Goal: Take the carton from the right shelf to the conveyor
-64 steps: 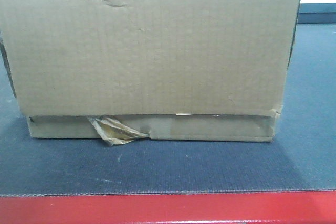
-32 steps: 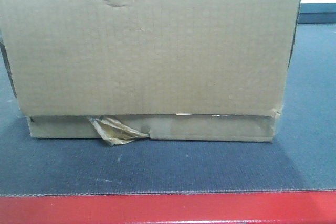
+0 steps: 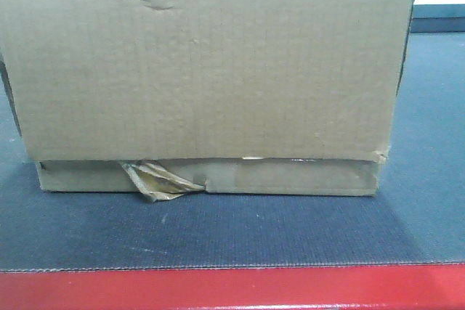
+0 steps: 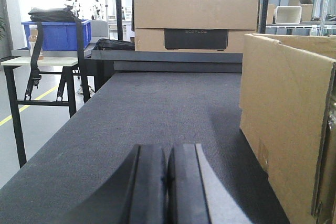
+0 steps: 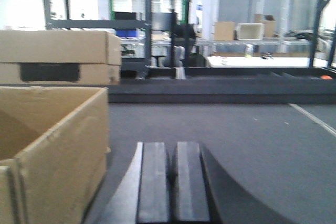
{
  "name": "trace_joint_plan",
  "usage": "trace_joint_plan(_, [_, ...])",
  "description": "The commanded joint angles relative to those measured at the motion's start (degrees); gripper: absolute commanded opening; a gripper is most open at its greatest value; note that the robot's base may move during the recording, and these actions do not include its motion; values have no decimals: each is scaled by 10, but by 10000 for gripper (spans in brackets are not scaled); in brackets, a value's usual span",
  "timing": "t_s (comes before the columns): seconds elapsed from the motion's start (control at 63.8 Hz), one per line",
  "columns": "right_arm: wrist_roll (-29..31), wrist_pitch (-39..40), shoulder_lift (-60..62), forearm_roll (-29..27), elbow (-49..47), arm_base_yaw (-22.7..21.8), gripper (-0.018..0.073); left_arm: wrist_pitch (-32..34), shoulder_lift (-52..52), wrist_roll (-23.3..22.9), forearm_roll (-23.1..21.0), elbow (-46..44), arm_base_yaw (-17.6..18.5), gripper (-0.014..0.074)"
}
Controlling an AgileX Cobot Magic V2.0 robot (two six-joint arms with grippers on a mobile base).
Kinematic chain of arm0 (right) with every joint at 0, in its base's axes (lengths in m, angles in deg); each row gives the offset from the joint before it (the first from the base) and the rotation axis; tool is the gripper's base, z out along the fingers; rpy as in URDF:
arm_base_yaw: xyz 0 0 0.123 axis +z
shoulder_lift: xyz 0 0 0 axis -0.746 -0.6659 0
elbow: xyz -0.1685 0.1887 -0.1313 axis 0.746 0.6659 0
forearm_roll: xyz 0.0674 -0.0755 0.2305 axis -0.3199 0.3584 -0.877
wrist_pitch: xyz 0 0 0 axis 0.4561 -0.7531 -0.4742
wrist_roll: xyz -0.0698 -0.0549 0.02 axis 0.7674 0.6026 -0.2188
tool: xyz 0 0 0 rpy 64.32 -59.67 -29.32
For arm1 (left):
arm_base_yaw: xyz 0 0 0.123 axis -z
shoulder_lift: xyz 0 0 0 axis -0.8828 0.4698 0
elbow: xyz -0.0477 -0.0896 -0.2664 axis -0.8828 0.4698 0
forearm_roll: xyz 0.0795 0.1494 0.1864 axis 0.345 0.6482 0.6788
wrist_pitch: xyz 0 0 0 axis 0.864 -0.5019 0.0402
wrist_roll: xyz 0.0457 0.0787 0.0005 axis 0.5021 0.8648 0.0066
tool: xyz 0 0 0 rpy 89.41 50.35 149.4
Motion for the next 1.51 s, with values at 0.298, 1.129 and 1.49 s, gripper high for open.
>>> trace_joint_plan(0.298, [43,158,3,-64,195,-47,-69,15,-3,2,-4,-1,-1,-3])
trace_joint_plan(1.129, [43,127,3,-52,195,-46,-69,15,-3,2,-4,-1,-1,-3])
trace_joint_plan(1.49, [43,127,3,-52,195,-46,-69,15,-3,2,-4,-1,-1,-3])
